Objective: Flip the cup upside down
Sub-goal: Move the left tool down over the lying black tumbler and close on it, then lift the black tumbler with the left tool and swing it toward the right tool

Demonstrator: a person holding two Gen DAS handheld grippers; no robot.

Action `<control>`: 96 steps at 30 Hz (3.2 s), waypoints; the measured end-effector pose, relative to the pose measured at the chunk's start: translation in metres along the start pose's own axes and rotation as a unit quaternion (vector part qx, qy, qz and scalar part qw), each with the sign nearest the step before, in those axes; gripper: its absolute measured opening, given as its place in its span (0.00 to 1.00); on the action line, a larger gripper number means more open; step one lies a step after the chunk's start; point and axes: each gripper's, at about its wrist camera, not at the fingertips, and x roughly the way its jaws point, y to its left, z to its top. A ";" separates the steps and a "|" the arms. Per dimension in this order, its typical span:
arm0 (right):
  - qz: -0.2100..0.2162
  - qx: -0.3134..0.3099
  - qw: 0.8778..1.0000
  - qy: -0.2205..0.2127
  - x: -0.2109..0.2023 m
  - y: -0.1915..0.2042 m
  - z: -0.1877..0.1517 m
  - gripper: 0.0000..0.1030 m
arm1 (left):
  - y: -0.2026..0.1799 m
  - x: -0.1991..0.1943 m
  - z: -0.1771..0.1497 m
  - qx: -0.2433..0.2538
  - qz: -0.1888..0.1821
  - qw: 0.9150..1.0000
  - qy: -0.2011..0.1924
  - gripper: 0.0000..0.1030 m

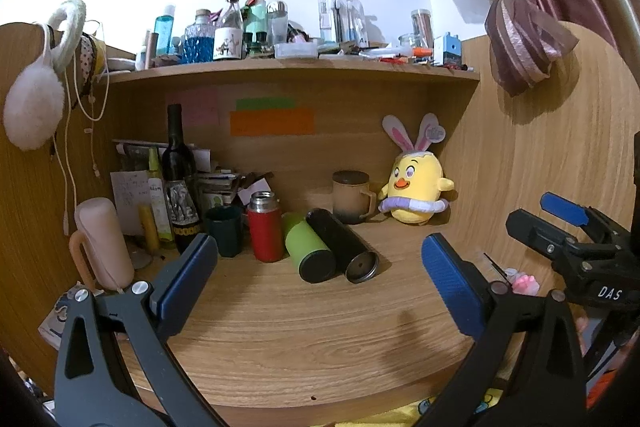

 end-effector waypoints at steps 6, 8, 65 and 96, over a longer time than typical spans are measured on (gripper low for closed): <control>-0.017 0.010 1.000 0.018 0.018 -0.016 -0.005 1.00 | -0.001 0.045 0.003 -0.011 -0.027 0.999 0.038 1.00; -0.028 0.015 0.999 0.026 0.027 -0.024 -0.008 1.00 | -0.004 0.073 0.007 -0.009 -0.039 0.997 0.067 1.00; -0.021 0.115 0.987 0.109 0.071 -0.107 -0.047 1.00 | -0.063 0.283 -0.062 -0.057 -0.063 0.898 0.433 0.62; 0.047 -0.013 0.983 0.175 0.084 0.029 -0.103 1.00 | 0.024 0.168 -0.067 -0.051 -0.079 0.935 0.343 0.61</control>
